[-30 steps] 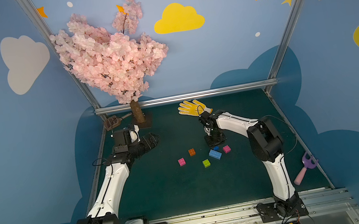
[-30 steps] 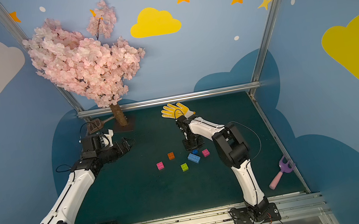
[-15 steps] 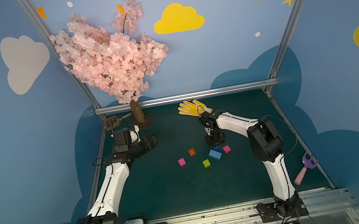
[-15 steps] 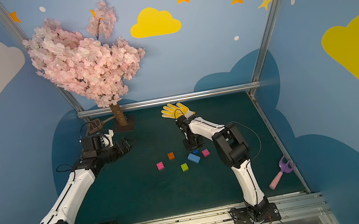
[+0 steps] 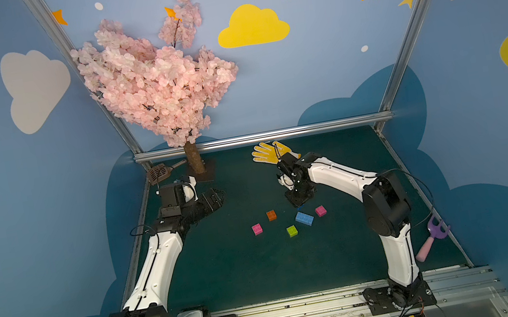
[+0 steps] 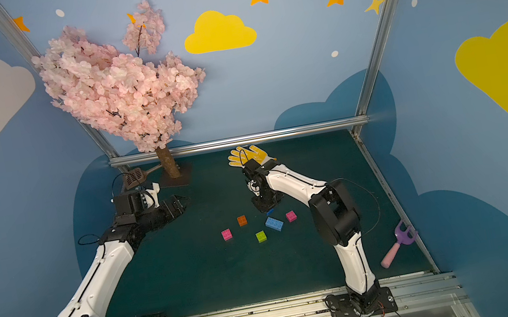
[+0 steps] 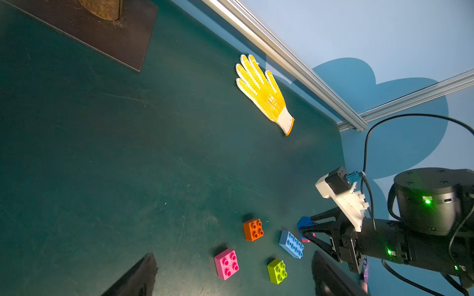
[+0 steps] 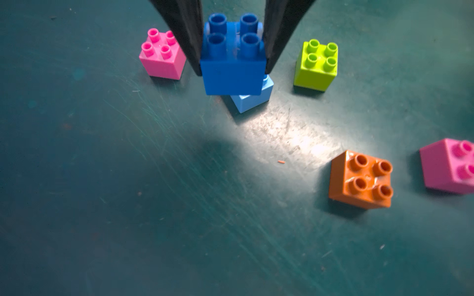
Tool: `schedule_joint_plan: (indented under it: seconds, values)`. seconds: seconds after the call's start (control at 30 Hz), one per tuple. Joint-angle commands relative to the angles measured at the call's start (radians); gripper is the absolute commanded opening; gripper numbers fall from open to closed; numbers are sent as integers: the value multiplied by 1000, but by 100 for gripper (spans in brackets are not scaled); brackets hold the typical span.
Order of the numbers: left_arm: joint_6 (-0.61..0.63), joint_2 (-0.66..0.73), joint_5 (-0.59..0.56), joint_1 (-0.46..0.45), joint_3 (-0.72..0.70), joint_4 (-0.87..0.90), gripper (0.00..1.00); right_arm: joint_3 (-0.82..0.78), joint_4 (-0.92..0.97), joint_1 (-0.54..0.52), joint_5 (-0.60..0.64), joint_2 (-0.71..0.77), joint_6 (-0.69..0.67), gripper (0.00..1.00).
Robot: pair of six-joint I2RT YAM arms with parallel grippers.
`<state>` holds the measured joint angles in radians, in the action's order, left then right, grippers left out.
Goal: Assemble the letter y with lego
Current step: Pick up the lego brick from the center of the board, then assemble the lego brick with the lego brick.
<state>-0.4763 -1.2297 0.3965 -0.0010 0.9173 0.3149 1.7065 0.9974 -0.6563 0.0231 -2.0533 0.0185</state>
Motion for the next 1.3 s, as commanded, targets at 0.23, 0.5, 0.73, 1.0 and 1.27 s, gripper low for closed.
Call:
schedule_joint_plan:
  seconds: [0.23,0.5,0.73,1.0,1.27]
  values:
    - [13,-12,15,-1,9,26,94,6,24,-6,-117,17,-208,8]
    - [12,-18,15,-1,12,29,94,12,50,-5,-133,-6,-273,5]
    - [12,-25,15,-1,15,35,94,14,73,-7,-104,-35,-299,5]
    - [10,-31,13,-1,16,36,94,-8,43,-7,-83,-48,-318,5]
    - [12,-33,9,0,17,37,94,-10,31,-10,-70,-70,-318,4]
